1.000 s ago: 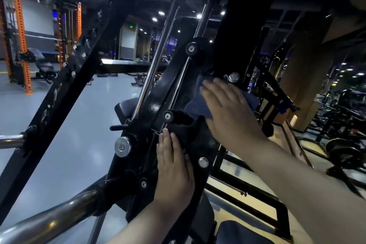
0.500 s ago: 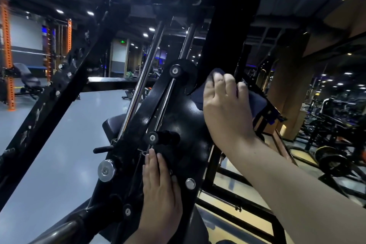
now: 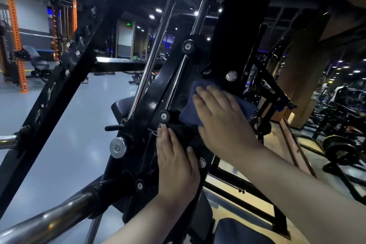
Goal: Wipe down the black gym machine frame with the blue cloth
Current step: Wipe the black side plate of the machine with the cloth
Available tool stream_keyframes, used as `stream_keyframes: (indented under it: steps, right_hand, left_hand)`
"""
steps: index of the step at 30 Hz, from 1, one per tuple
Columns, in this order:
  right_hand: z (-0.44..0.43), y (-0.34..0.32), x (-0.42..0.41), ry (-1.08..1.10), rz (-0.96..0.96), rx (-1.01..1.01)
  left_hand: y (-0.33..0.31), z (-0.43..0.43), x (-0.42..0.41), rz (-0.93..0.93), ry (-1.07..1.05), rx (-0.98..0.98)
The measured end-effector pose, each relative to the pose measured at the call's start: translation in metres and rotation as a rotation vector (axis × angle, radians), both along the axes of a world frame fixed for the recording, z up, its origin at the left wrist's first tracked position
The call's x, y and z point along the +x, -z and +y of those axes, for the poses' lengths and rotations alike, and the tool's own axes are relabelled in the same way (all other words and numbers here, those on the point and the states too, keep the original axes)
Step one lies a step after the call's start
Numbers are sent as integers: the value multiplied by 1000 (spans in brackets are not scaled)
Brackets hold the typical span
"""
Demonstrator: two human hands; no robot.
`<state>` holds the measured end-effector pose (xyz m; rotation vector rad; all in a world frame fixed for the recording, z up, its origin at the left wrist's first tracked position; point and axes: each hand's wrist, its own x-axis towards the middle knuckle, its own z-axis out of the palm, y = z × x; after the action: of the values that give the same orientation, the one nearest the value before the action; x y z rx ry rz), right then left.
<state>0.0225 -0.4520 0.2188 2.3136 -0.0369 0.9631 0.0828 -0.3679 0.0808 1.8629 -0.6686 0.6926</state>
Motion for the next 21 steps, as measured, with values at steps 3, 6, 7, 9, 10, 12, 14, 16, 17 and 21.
stream_keyframes:
  steps: [3,6,7,9,10,12,14,16,17,21]
  right_hand:
    - [-5,3,-3,-97,147,-56]
    - [-14,-21,-2,-95,57,14]
    - [-15,-27,-2,-80,1,67]
    - [-11,-22,-2,-44,-62,114]
    - [-8,-11,-3,-42,-58,97]
    - [-2,16,-5,-82,48,53]
    - [1,31,-8,-138,196,28]
    - [-2,24,-10,-173,251,27]
    - [-5,16,-11,-165,238,65]
    - [-1,2,-12,-96,36,257]
  left_hand:
    - [-2,-1,2,20,10,-6]
    - [2,3,3,13,21,4]
    - [3,4,4,12,32,5]
    - [5,6,5,0,59,-3]
    - [5,7,4,-8,74,-15]
    - [6,9,3,5,110,-48]
    - [12,12,0,40,142,-62]
    - [18,13,-4,66,141,-64]
    - [22,14,-6,73,128,-66]
    - [28,15,-14,115,137,-83]
